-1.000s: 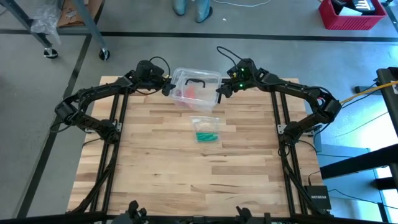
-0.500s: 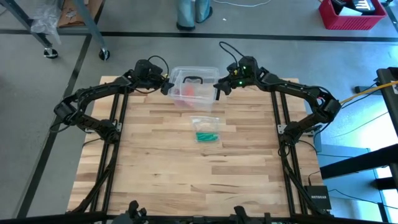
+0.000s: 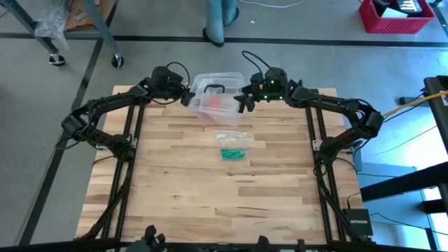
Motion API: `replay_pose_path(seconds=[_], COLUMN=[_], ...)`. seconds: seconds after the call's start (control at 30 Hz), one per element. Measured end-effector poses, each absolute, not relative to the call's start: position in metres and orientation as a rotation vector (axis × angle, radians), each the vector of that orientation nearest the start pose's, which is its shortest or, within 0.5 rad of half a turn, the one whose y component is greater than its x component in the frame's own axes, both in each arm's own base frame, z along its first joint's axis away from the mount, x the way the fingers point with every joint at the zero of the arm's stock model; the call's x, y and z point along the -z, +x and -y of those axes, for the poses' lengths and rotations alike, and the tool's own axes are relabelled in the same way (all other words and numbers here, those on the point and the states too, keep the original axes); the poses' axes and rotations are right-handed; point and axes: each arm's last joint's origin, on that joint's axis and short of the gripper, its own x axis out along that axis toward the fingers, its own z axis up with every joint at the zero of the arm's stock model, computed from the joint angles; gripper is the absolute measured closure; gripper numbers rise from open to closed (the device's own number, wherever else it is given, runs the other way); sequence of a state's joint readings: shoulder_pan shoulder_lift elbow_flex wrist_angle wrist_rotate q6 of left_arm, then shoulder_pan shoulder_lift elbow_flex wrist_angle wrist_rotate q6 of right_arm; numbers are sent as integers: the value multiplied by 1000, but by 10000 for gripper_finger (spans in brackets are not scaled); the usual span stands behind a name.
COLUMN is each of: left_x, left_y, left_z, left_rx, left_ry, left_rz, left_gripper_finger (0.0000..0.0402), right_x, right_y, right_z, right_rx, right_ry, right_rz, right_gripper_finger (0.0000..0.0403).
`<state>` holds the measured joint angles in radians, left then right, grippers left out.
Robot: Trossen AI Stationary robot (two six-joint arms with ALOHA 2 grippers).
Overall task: Roll bandage
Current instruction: Open the transparent bin
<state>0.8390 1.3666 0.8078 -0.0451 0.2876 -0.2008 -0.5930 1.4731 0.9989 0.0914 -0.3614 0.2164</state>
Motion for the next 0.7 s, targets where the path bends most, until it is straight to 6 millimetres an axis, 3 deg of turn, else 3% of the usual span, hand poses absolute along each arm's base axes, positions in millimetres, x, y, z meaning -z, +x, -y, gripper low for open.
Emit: replay_pose_path(seconds=[0.33,0.7], left_x=[-229,-231], left_y=[197,199], left_z=[-206,-205], left_rx=[-575,-570], left_ry=[-514,-514], left_rz=[-457,-442], left_gripper_finger=[188,188], right_x=[-276,-267], right_y=[284,285], right_z=[166,169], right_rx=[237,307], right_ry=[330,465], right_rz=[-288,-323], right_gripper_finger=[123,123])
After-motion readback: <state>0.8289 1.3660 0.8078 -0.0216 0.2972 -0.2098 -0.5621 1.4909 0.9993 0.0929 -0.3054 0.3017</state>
